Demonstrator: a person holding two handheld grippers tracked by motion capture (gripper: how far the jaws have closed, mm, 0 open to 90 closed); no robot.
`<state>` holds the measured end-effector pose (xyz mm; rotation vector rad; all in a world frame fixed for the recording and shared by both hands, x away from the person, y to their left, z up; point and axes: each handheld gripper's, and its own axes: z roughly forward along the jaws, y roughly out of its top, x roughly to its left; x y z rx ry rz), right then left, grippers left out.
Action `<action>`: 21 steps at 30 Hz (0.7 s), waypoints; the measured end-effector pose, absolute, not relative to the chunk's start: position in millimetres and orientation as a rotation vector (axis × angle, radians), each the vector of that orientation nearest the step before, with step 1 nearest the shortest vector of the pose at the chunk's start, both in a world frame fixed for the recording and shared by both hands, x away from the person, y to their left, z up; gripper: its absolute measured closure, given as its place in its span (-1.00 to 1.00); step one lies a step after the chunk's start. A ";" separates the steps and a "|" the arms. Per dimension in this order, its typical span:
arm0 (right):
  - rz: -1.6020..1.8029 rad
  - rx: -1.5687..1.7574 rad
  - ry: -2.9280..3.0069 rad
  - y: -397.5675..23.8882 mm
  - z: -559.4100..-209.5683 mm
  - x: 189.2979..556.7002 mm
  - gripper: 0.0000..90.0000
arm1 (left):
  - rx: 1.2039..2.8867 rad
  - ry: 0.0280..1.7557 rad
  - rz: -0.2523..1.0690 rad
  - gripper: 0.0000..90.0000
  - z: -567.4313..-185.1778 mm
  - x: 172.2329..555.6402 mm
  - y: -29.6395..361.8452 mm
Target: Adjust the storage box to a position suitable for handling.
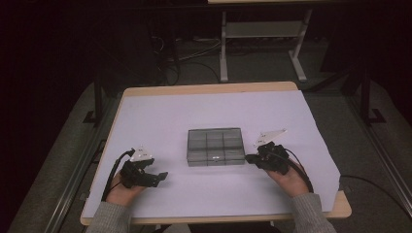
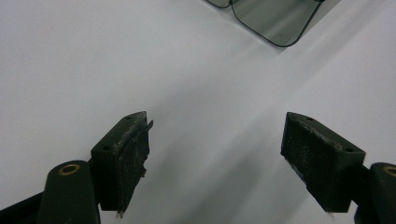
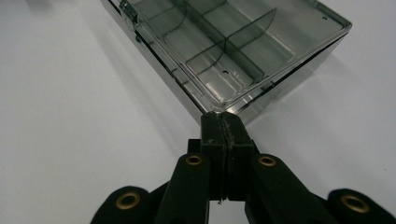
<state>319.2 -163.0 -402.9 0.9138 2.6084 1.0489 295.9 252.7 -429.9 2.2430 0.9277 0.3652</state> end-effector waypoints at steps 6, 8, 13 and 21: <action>1.081 0.916 2.588 -165.2 -395.0 319.5 0.97 | 2.242 0.918 0.363 -0.49 -423.4 299.6 250.5; 1.101 0.918 2.579 -166.6 -392.8 320.2 0.98 | 2.236 0.916 0.367 -0.49 -421.4 301.1 250.3; 1.120 0.929 2.570 -167.3 -389.0 323.2 1.00 | 2.236 0.924 0.364 -0.49 -418.0 306.0 250.5; 1.150 0.945 2.557 -168.6 -380.3 326.7 1.00 | 2.240 0.930 0.337 -0.46 -411.7 314.8 246.7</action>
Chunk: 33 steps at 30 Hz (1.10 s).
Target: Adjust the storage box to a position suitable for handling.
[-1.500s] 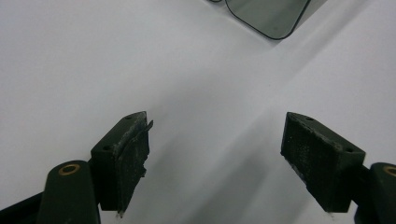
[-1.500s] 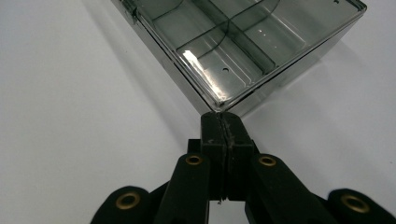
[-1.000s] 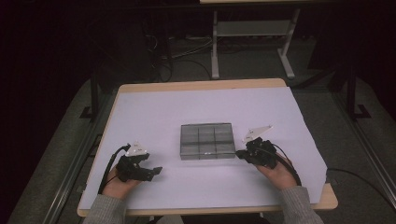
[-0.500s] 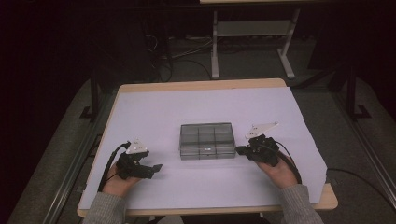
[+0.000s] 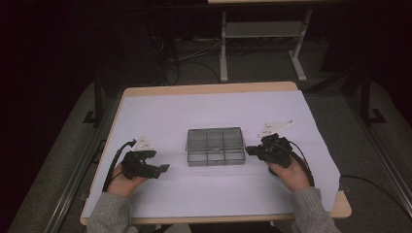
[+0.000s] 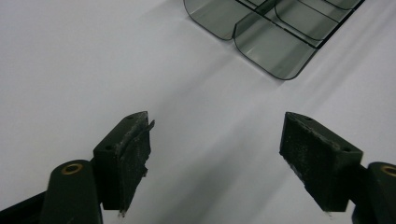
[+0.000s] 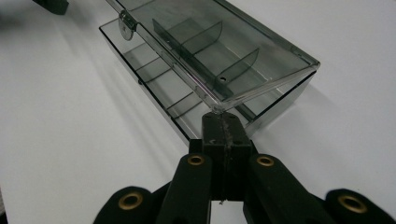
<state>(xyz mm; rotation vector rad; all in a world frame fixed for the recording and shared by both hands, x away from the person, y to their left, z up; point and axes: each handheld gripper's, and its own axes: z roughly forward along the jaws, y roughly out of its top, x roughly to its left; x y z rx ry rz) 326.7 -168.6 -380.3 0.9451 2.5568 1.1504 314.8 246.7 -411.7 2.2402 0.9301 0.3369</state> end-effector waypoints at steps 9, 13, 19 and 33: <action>1.148 0.939 2.570 -166.9 -371.2 334.5 1.00 | 2.223 0.914 0.311 -0.38 -401.7 330.5 241.6; 1.140 0.932 2.574 -165.5 -368.2 338.1 1.00 | 2.238 0.890 0.306 -0.36 -397.2 339.5 239.9; 1.153 0.934 2.578 -165.1 -361.9 342.7 1.00 | 2.222 0.882 0.259 -0.30 -393.3 352.1 234.7; 1.151 0.921 2.582 -162.6 -347.1 355.2 1.00 | 2.241 0.820 0.256 -0.18 -378.9 381.6 217.7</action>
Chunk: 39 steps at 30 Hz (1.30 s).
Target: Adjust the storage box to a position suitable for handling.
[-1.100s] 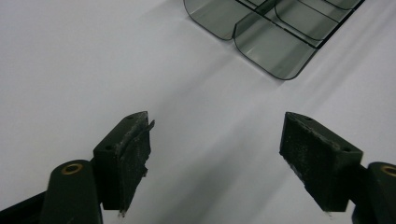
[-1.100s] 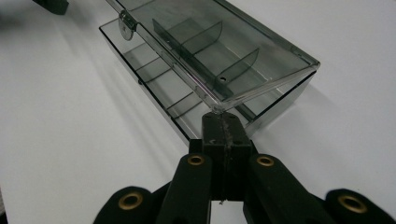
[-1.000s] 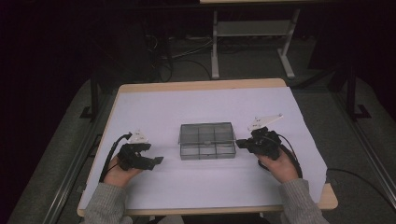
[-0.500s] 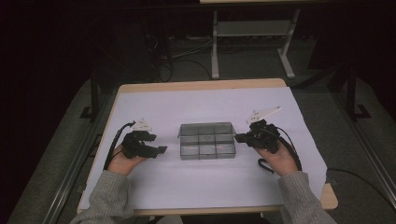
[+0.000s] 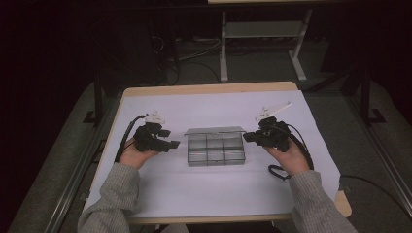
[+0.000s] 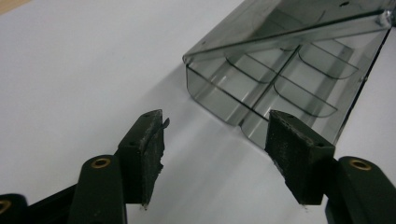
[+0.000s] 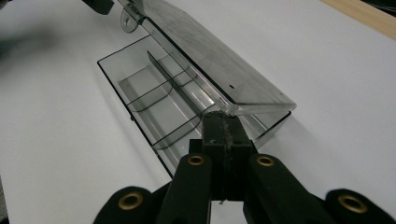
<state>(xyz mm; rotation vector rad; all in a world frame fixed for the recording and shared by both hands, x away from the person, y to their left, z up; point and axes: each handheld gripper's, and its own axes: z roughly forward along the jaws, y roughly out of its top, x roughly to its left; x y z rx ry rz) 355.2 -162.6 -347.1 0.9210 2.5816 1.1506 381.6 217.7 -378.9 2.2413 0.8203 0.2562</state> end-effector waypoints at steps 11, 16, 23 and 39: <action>1.128 0.905 2.586 -158.8 -337.2 365.6 1.00 | 2.236 0.782 0.240 0.06 -377.6 399.4 200.2; 1.116 0.906 2.590 -157.2 -334.8 369.6 1.00 | 2.234 0.774 0.242 0.21 -378.7 406.6 194.4; 1.115 0.911 2.583 -157.5 -333.6 373.2 1.00 | 2.252 0.748 0.256 0.44 -383.1 413.7 187.5; 1.063 0.929 2.602 -163.3 -342.8 366.4 0.98 | 2.234 0.730 0.275 0.69 -382.3 421.6 181.9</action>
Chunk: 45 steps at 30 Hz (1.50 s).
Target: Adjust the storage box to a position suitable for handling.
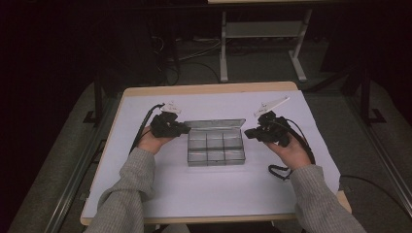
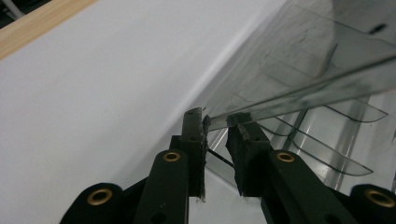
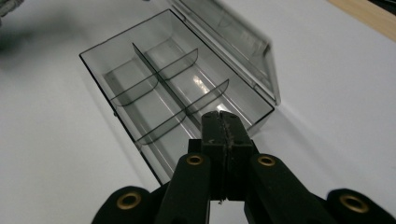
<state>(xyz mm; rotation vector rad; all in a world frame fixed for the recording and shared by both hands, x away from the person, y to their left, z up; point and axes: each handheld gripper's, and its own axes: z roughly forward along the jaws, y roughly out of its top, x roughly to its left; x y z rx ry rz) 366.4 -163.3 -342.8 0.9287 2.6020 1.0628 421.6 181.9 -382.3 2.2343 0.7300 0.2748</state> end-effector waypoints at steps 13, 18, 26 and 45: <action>1.047 0.947 2.602 -174.4 -349.6 358.4 0.96 | 2.210 0.744 0.263 0.69 -382.9 430.7 181.0; 1.045 0.948 2.592 -177.7 -350.6 355.6 0.95 | 2.211 0.754 0.260 0.69 -385.4 432.3 179.8; 1.029 0.963 2.602 -180.6 -356.4 353.6 0.94 | 2.189 0.772 0.250 0.68 -389.9 436.9 179.1; 1.009 0.991 2.601 -188.2 -362.3 351.8 0.92 | 2.182 0.792 0.256 0.71 -391.3 447.1 177.2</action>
